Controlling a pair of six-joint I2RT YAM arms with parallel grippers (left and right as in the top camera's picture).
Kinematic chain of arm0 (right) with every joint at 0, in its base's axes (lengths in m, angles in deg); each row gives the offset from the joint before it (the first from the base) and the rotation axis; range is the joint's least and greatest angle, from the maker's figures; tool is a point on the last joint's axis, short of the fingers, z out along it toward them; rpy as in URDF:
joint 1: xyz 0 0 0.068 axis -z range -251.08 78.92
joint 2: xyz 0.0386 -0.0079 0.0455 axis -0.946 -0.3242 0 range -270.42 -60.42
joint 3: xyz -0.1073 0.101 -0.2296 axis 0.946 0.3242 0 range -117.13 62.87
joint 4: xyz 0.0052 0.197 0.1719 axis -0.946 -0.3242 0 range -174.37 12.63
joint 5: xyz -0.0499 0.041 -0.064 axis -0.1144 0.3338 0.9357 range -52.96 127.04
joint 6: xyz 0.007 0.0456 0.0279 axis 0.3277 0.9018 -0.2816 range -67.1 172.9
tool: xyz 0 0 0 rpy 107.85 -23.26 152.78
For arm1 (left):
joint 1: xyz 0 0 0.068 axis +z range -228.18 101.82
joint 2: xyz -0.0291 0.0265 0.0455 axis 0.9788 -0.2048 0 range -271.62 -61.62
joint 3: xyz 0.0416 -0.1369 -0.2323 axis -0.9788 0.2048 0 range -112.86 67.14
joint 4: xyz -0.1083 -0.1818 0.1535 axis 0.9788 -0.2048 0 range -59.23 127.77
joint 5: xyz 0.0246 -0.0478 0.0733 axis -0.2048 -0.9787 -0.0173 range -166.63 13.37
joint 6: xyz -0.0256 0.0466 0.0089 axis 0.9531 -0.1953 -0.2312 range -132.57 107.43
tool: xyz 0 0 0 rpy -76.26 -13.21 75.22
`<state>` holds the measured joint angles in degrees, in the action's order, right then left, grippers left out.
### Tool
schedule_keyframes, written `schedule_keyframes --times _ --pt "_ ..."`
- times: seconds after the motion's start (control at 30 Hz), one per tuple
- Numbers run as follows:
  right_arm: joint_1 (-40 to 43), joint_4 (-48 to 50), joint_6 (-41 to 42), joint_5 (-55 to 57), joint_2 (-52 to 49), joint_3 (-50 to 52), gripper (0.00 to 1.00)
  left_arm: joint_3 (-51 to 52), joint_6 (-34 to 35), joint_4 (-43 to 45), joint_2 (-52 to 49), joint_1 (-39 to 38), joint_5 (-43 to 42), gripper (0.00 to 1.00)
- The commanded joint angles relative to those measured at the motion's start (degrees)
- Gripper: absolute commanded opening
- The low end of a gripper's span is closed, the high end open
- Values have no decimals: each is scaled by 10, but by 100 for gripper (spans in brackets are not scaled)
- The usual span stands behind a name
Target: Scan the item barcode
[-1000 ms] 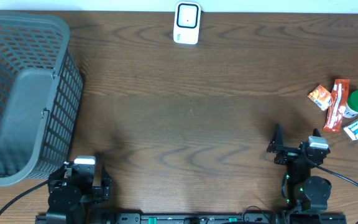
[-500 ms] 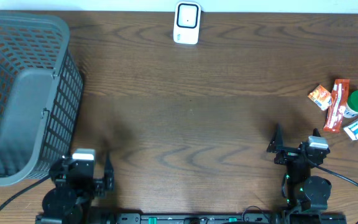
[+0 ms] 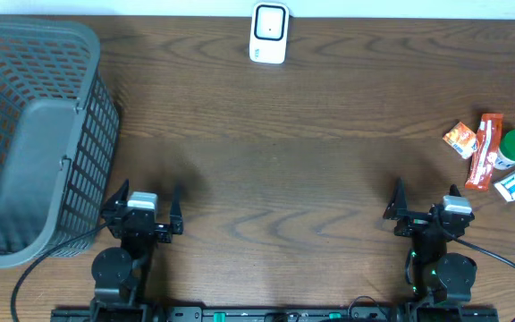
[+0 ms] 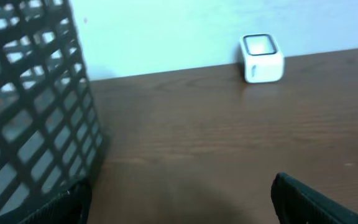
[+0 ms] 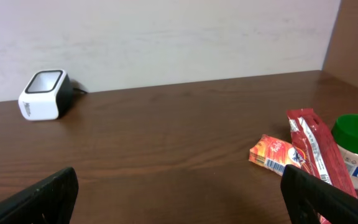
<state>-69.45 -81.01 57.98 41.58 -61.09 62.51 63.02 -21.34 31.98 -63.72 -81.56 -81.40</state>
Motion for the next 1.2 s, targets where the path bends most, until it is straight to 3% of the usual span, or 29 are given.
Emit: schedule_keyframes --times 0.0,1.17 --pt "-5 -2 -9 -1 3 1 99 15 5 10 20 28 -8 92" --pt "-5 -2 -9 -1 3 1 99 39 40 20 19 41 13 92"
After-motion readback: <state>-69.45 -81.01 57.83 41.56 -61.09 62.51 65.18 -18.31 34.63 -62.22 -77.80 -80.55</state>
